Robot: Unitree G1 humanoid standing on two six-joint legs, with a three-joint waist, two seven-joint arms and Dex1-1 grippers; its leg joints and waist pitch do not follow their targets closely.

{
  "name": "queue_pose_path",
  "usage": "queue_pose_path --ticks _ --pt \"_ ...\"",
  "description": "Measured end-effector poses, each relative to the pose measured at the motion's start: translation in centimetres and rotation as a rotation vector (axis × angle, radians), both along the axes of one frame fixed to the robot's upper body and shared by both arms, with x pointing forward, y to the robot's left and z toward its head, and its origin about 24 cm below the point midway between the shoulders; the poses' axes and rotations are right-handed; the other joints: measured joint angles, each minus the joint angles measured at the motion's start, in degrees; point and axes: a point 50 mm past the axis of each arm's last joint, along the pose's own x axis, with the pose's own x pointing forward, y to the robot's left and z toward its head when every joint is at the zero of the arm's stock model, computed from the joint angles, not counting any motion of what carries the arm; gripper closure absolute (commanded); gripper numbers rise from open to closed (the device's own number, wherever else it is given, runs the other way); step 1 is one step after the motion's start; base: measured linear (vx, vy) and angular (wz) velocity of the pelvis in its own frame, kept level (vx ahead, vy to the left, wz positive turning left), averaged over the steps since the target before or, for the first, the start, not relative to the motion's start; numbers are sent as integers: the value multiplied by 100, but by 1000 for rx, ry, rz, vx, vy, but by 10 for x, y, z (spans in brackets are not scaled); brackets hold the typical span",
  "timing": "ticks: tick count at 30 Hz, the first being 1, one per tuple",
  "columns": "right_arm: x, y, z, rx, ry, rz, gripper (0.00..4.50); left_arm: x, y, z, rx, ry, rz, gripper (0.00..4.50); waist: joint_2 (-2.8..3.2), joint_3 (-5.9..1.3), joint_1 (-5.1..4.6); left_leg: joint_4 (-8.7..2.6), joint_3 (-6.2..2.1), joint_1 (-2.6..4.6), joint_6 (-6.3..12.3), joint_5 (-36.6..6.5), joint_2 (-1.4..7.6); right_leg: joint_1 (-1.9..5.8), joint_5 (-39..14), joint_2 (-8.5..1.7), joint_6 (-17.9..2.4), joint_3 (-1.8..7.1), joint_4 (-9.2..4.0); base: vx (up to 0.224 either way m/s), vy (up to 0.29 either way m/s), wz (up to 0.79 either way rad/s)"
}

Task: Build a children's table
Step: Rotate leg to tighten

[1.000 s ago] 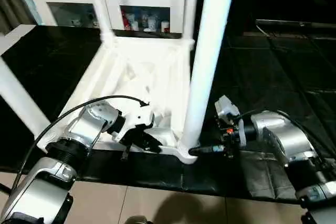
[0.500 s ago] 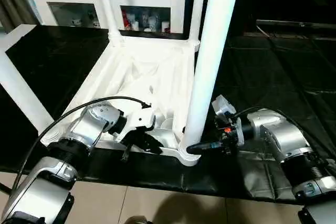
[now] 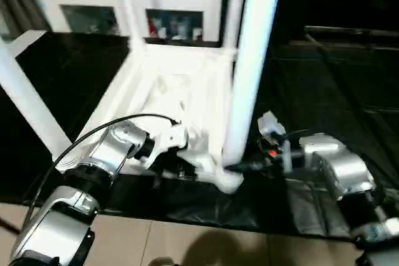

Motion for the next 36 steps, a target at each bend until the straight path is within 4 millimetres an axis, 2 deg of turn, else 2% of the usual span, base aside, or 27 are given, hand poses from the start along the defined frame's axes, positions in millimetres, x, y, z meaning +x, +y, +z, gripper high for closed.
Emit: queue_pose_path --ticks 1,3,4,6,9,10,11,13,16,19,21,23,27,30,31,36 --pt "7 5 -1 -14 -15 -127 247 4 -4 -1 -4 -11 90 450 0 0 -108 -5 0 23 -7 3 0 17 0 0 0 -4 -9 0 0 0" --pt "15 9 -2 -39 -30 -278 253 9 -13 -3 -11 -18 184 450 1 1 -246 -12 -5 49 -9 4 -1 41 3 0 5 -19 -40 0 0 0" --pt "19 12 -2 -51 -33 -352 254 10 -20 -5 -26 -8 233 450 27 0 -319 -30 -33 63 -9 3 1 81 7 -3 12 -65 -105 0 0 0" --pt "25 15 -1 -66 -41 -429 254 11 -27 -6 -42 -8 290 450 43 -3 -417 -79 -46 67 -8 3 3 108 15 -11 24 -113 -200 0 0 0" --pt "29 18 -1 -78 -50 -477 254 12 -30 -7 -53 -9 328 450 46 -5 -450 -89 -44 80 -6 4 -1 130 49 -11 46 -106 -226 0 0 0" --pt "31 21 0 -82 -57 -500 221 13 -31 -6 -53 -17 346 450 44 -4 -456 -95 -40 86 2 -6 -3 141 50 -11 45 -101 -227 0 0 0" --pt "32 23 0 -85 -62 -508 221 14 -32 -6 -54 -19 355 450 44 -5 -456 -100 -39 85 3 -6 -3 141 51 -11 44 -101 -226 0 0 0" --pt "34 24 1 -92 -83 -524 187 14 -34 -5 -61 -24 371 450 44 -5 -438 -119 -36 83 0 -12 -4 137 55 -10 36 -97 -219 0 0 0" --pt "34 25 2 -83 -96 -521 166 15 -34 -3 -65 -31 369 450 44 -5 -411 -147 -35 72 14 -3 -4 110 31 -7 14 -93 -197 0 0 0" --pt "31 24 4 -69 -115 -500 138 15 -33 0 -70 -38 353 450 55 -11 -393 -144 -36 4 12 2 -1 35 26 -5 -11 -93 -165 0 0 0" --pt "29 20 4 -55 -120 -460 106 14 -30 1 -71 -48 321 450 58 -14 -380 -140 -37 -19 13 3 0 11 39 -5 -33 -93 -161 0 0 0" --pt "25 14 4 -38 -116 -394 97 13 -26 2 -66 -59 271 450 59 -13 -347 -135 -37 -25 13 2 1 5 38 -5 -32 -94 -162 0 0 0" --pt "13 -1 1 -37 -72 -202 53 7 -10 3 -63 -75 131 450 58 -12 -217 -118 -37 -49 15 3 4 -37 41 -5 -21 -95 -158 0 0 0" --pt "8 -2 2 -19 -60 -88 39 4 -4 6 -49 -75 49 450 63 -9 -82 -82 -38 -85 28 -7 7 -59 46 -10 -31 -94 -136 0 0 0" --pt "7 -3 3 -18 -56 -62 18 3 -2 6 -46 -75 34 450 62 -9 -52 -73 -38 -97 31 -9 7 -66 46 -11 -31 -93 -131 0 0 0" --pt "7 -14 12 -44 -77 61 3 -1 8 9 -20 -55 -65 450 61 -9 35 -7 -34 -141 49 -21 5 -117 41 -26 -27 -82 -55 0 0 0"
